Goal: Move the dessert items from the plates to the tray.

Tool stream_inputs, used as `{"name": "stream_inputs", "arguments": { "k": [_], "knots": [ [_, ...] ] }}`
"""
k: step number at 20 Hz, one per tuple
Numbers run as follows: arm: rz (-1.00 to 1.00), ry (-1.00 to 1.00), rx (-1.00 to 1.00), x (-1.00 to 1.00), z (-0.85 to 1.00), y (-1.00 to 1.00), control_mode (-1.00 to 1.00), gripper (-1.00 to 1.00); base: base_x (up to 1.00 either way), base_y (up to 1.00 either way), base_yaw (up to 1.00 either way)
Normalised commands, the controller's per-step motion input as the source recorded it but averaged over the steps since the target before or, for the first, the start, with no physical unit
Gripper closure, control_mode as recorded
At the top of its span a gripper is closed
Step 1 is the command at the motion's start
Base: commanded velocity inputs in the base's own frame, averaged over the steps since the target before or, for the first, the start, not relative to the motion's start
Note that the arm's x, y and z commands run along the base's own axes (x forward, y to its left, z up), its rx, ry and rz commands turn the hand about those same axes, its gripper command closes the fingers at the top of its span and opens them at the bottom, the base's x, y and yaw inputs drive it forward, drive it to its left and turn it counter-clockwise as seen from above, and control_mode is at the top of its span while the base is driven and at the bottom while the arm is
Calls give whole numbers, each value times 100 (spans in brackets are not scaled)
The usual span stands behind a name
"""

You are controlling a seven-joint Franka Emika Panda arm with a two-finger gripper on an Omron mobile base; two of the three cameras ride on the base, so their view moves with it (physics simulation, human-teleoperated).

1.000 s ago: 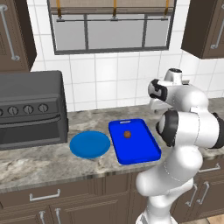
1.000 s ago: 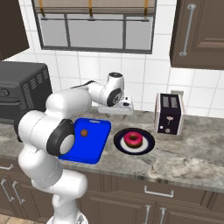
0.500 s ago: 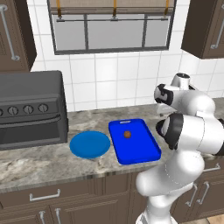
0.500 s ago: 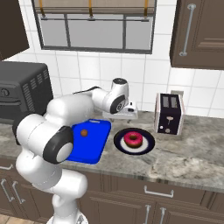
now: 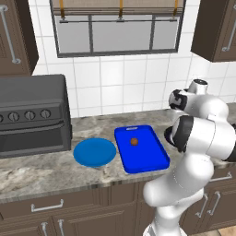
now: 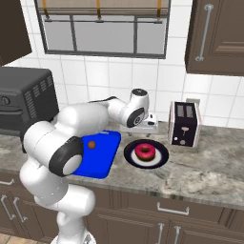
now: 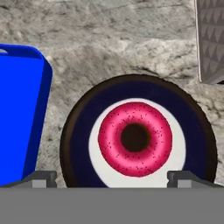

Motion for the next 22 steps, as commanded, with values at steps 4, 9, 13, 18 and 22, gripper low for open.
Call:
{"name": "stream_inputs", "arguments": {
  "k": [4,9,13,18,22],
  "knots": [
    [0,0,0,-8,-26,-8,-100,-100,0,0,0],
    [1,-4,0,0,-24,-9,-100,-100,0,0,0],
    [0,-1,0,-1,-9,0,-100,-100,0,0,0],
    [0,0,0,0,-7,0,-100,-100,0,0,0],
    [0,0,0,0,-9,0,-100,-100,0,0,0]
  ]
}}
